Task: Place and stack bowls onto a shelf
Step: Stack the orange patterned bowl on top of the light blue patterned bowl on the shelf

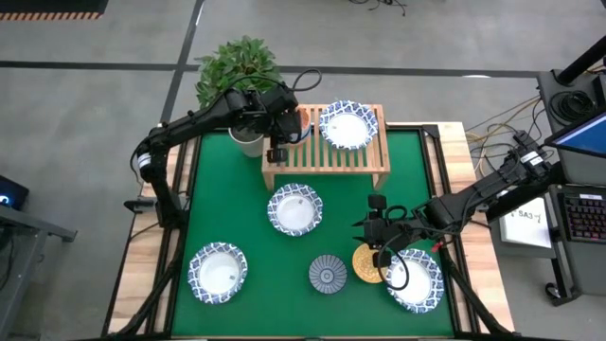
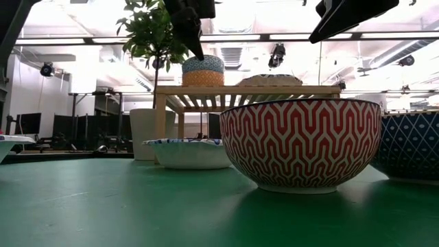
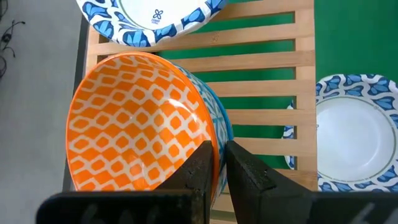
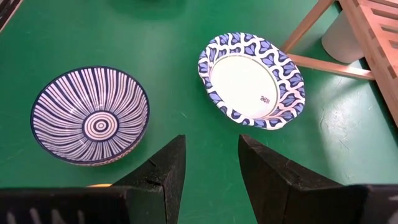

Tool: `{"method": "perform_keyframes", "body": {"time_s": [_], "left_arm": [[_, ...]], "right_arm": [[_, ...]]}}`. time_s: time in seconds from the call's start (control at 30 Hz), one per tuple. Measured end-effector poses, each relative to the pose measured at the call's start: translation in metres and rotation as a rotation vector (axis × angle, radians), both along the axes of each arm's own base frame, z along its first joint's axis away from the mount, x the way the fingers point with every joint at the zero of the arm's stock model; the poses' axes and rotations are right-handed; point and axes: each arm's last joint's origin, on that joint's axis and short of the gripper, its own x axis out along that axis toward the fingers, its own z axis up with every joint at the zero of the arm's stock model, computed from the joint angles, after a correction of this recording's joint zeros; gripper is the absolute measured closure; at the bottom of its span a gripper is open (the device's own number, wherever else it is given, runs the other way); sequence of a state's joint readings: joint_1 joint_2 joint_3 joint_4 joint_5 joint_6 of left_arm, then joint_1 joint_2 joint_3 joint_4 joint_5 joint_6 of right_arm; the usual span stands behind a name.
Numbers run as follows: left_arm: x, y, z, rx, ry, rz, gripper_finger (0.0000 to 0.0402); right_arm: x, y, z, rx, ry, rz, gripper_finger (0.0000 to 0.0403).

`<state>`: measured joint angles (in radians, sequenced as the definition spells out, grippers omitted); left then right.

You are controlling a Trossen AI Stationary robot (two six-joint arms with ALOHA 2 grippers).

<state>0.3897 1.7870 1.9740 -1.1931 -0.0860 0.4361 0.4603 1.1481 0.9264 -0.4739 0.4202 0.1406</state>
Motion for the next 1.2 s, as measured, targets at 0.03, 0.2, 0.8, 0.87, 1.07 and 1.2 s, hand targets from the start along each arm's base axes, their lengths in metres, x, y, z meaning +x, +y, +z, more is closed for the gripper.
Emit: {"method": "perform_keyframes", "body": {"time_s": [0.03,0.2,0.8,0.87,1.07,1.2], "left_arm": [[0.000,0.000,0.000,-0.001,0.000,0.001,0.0379],[0.000,0.000,0.000,-0.002,-0.001,0.004,0.0379],[-0.002,-0.009,0.014,0.007,-0.019,0.022,0.0378],[-0.002,-0.008,0.012,0.009,-0.013,0.025,0.0378],[-0.001,-0.008,0.011,0.010,-0.014,0.025,0.0378],[-0.001,-0.008,0.010,0.008,-0.013,0.029,0.0369]], "right_arm": [[0.000,0.000,0.000,0.000,0.000,0.000,0.0266],[0.000,0.000,0.000,0.001,0.000,-0.001,0.0266],[-0.001,-0.001,-0.001,0.026,0.013,-0.029,0.0266],[-0.001,-0.001,-0.001,0.026,0.013,-0.029,0.0266],[-0.001,-0.001,-0.001,0.026,0.013,-0.028,0.0266],[-0.001,-0.001,-0.001,0.026,0.013,-0.028,0.0266]]}}
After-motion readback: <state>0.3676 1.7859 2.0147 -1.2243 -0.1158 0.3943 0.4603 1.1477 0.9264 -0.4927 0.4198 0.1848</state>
